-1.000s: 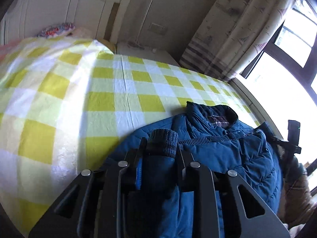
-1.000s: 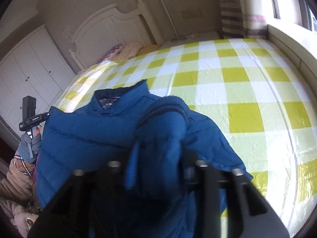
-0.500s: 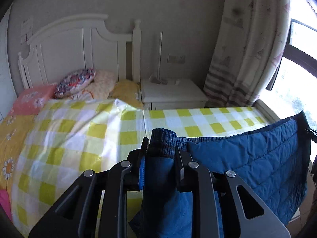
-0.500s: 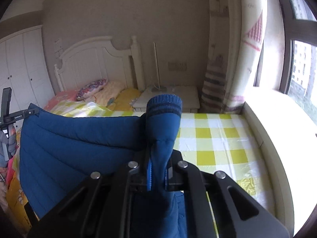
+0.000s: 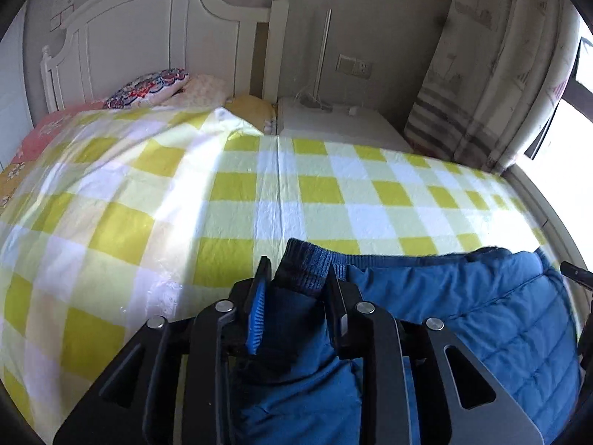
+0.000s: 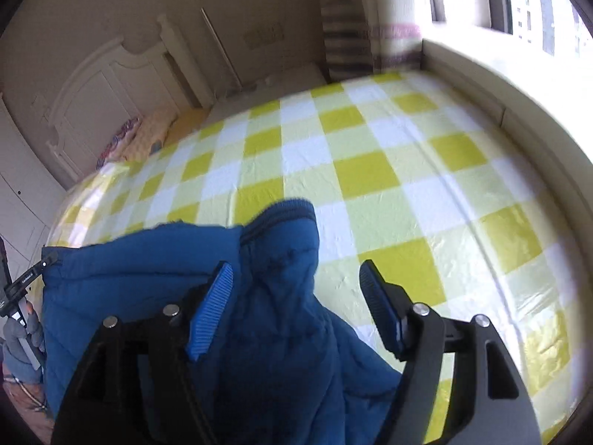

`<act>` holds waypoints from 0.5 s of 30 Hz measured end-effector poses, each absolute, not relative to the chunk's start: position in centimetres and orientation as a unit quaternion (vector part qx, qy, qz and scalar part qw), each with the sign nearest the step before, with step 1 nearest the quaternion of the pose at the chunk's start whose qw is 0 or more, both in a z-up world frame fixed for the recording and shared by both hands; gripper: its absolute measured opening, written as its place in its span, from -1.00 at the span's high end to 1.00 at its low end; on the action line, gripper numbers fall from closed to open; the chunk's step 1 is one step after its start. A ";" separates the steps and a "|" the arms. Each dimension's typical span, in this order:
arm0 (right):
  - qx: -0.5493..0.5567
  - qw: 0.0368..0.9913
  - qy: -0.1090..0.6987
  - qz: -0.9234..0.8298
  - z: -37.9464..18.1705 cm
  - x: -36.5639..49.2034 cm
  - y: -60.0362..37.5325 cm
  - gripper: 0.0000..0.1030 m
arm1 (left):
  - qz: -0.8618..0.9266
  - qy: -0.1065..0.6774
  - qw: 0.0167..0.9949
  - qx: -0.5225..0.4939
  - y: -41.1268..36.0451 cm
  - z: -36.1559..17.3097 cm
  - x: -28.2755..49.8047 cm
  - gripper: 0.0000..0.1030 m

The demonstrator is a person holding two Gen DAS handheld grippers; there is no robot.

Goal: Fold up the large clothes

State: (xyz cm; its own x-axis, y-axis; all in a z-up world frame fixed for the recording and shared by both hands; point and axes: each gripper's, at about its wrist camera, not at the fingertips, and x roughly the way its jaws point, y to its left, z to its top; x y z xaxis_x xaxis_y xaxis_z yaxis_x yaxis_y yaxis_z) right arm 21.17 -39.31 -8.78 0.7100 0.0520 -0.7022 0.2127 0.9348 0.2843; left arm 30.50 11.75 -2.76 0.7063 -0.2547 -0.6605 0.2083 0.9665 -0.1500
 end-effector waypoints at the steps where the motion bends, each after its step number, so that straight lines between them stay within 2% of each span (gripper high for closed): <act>1: 0.157 0.919 0.358 -0.046 -6.8 20.8 -38.5 -0.38 | -0.126 0.343 0.930 -0.036 11.2 -1.1 29.6 0.46; 3: 0.113 0.941 0.318 -0.030 -3.4 20.7 -35.4 -0.48 | -0.134 0.324 0.936 -0.028 9.2 1.4 28.6 0.29; 4: 0.077 0.952 0.295 -0.011 -1.6 21.0 -32.7 -0.64 | -0.141 0.316 0.938 -0.015 7.4 2.7 28.1 -0.38; 5: 0.057 0.957 0.285 0.004 -0.7 22.0 -30.9 -0.76 | -0.151 0.307 0.940 -0.008 5.8 3.5 27.7 -0.91; 7: 0.004 0.961 0.274 0.034 0.5 23.5 -26.2 -0.76 | -0.164 0.273 0.948 0.007 2.8 4.8 26.4 -0.91; 10: -0.028 0.949 0.310 0.055 -0.9 26.4 -21.7 -0.76 | -0.128 0.301 0.944 0.042 -0.5 4.0 27.3 -0.91; 13: -0.067 0.931 0.354 0.049 -5.2 28.2 -19.5 -0.74 | -0.086 0.348 0.931 0.063 -1.0 0.3 29.3 -0.91; 15: -0.083 0.907 0.410 0.051 -9.7 29.0 -19.7 -0.74 | -0.071 0.386 0.916 0.082 -0.6 -4.3 30.6 -0.91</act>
